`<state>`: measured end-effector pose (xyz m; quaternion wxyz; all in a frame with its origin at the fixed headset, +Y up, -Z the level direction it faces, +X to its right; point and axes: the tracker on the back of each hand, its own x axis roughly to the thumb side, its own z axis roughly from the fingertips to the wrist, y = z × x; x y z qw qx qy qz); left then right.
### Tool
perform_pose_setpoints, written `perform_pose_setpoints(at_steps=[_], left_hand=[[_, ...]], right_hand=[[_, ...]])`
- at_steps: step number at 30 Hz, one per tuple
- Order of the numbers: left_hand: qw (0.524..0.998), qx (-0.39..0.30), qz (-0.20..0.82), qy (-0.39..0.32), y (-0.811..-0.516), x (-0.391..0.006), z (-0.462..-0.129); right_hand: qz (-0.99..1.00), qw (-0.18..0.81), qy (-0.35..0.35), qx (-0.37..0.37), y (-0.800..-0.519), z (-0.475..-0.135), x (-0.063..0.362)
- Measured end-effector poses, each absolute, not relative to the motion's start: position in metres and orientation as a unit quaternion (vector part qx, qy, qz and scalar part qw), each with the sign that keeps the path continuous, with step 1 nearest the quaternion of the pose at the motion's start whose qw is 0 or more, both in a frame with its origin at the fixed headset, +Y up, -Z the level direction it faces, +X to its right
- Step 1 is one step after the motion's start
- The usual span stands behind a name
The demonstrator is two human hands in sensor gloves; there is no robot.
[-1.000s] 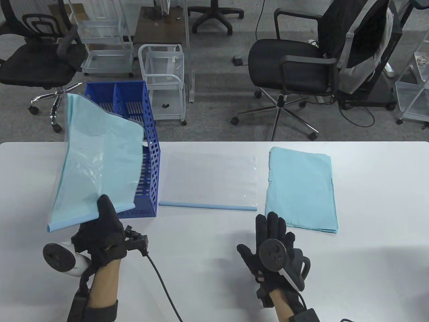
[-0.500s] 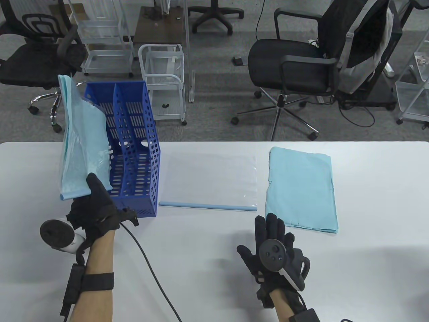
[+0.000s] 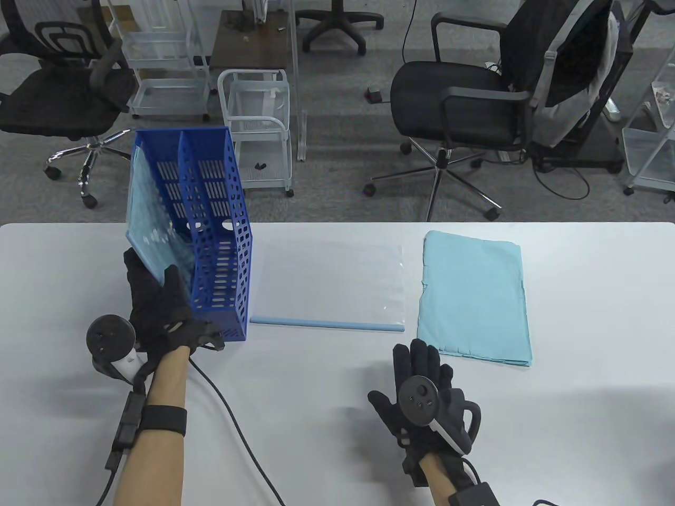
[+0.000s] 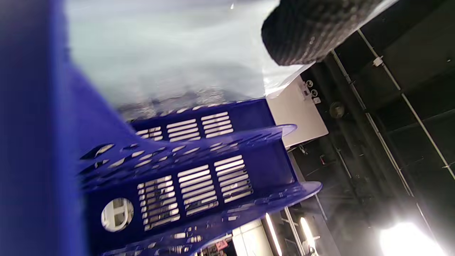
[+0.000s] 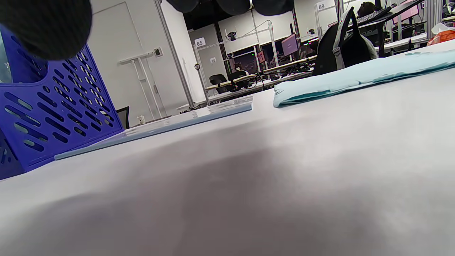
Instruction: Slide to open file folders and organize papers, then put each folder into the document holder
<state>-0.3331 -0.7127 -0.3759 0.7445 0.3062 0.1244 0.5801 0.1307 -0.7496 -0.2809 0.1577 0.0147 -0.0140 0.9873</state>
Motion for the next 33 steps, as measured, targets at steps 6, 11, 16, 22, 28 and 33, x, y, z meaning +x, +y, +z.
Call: perform_pose_setpoints(at_steps=[6,11,16,22,28,33], left_hand=[[0.749,0.347,0.557,0.087,-0.693,-0.323,-0.36],[0.761,0.404,0.507,-0.015,-0.648,-0.294,-0.338],[0.793,0.401,0.439,-0.132,-0.615,-0.238,-0.324],[0.939,0.188,0.246,-0.152,-0.625,-0.144,-0.343],[0.99,-0.053,0.093,-0.097,-0.695,-0.081,-0.397],[0.981,-0.193,0.014,-0.03,-0.744,-0.069,-0.428]], right_hand=[[0.988,0.153,-0.016,0.012,-0.749,-0.28,0.131],[0.988,0.151,-0.013,0.012,-0.749,-0.281,0.13],[0.989,0.149,-0.016,0.012,-0.748,-0.28,0.131],[0.99,0.141,-0.011,0.01,-0.746,-0.279,0.131],[0.993,0.121,0.006,0.007,-0.745,-0.278,0.133],[0.991,0.13,0.018,0.009,-0.744,-0.278,0.135]])
